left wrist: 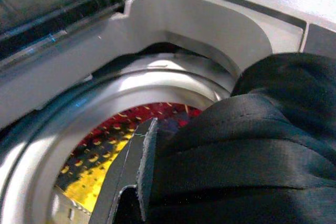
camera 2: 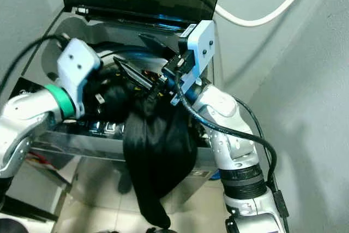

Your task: Clothes washing

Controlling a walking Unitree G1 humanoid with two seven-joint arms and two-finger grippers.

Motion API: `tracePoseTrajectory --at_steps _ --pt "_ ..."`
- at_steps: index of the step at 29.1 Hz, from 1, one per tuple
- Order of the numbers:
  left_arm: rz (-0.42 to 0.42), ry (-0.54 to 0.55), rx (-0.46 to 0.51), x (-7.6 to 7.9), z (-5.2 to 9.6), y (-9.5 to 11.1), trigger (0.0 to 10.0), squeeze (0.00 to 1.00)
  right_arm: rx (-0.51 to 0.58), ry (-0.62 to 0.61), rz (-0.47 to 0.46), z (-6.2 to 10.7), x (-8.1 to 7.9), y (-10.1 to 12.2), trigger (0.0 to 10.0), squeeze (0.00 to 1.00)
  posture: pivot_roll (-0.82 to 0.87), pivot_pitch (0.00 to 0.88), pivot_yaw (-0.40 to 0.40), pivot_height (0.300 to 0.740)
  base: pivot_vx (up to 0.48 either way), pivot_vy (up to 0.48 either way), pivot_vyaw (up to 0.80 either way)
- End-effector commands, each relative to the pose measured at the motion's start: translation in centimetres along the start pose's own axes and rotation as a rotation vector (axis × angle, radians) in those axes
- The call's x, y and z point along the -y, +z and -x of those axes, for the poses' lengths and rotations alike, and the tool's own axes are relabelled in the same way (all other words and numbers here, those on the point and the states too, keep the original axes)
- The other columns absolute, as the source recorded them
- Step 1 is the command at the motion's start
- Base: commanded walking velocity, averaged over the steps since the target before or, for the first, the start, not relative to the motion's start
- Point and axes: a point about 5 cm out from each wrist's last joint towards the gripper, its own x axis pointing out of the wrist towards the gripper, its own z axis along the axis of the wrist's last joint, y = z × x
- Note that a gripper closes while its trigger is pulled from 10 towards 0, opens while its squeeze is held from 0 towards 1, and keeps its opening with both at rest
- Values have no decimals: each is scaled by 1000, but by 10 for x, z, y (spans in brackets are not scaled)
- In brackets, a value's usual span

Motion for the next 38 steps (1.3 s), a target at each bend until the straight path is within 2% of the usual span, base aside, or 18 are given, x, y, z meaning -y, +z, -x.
tracePoseTrajectory --at_steps 1,3,4,13,18,19,20,21,22,24,25,26,27,29,32,33,34,38 --pt "48 -24 -10 1 0 -5 9882 0 11 1 1 -3 -1 1 10000 0 49 59 2 740 0 0 0" --pt "58 -25 -5 0 1 -5 9882 0 11 0 -3 -2 -2 1 10000 0 49 59 2 740 0 0 0" --pt "61 -11 -11 -1 1 -7 0 0 10 -1 -5 -2 -2 1 10000 0 50 55 2 740 0 0 0" --pt "79 52 -24 -10 3 -11 0 0 17 -22 -9 -3 0 0 10000 0 52 47 -1 740 0 0 0" --pt "61 100 -18 -18 5 -9 0 0 21 -29 -10 -3 0 0 10000 0 57 52 -1 740 0 0 0" --pt "32 169 -19 -29 8 -7 0 0 23 -35 -9 -4 1 0 10000 0 55 53 -1 740 0 0 0" --pt "32 169 -19 -29 8 -7 0 0 23 -35 -9 -4 1 0 10000 0 55 53 -1 740 0 0 0" --pt "-26 294 -34 -49 13 -4 0 0 29 -46 -9 -4 2 1 10000 0 55 55 1 740 0 0 0" --pt "-26 294 -34 -49 13 -4 0 0 29 -46 -9 -4 2 1 10000 0 55 55 1 740 0 0 0" --pt "-236 572 -53 -92 32 7 0 0 42 -70 -10 -4 4 2 10000 0 56 57 1 740 0 0 0" --pt "-236 572 -53 -92 32 7 0 0 42 -70 -10 -4 4 2 10000 0 56 57 1 740 0 0 0" --pt "-339 688 -30 -109 43 17 0 0 47 -77 -12 -4 5 3 10000 0 60 59 2 740 0 0 0" --pt "-399 749 -9 -118 50 23 10000 0 50 -81 -13 -3 5 3 10000 0 60 60 2 740 0 0 0" --pt "-399 749 -9 -118 50 23 10000 0 50 -81 -13 -3 5 3 10000 0 60 60 2 740 0 0 0" --pt "-407 710 41 -119 54 31 10000 0 55 -82 -16 -4 5 4 10000 0 63 61 2 740 0 0 0" --pt "-362 619 90 -108 48 35 10000 0 60 -80 -19 -5 3 4 10000 0 61 62 3 740 0 0 0" --pt "-362 619 90 -108 48 35 10000 0 60 -80 -19 -5 3 4 10000 0 61 62 3 740 0 0 0" --pt "-266 482 131 -90 38 35 10000 0 61 -79 -20 -6 3 3 10000 0 61 62 3 740 0 0 0"
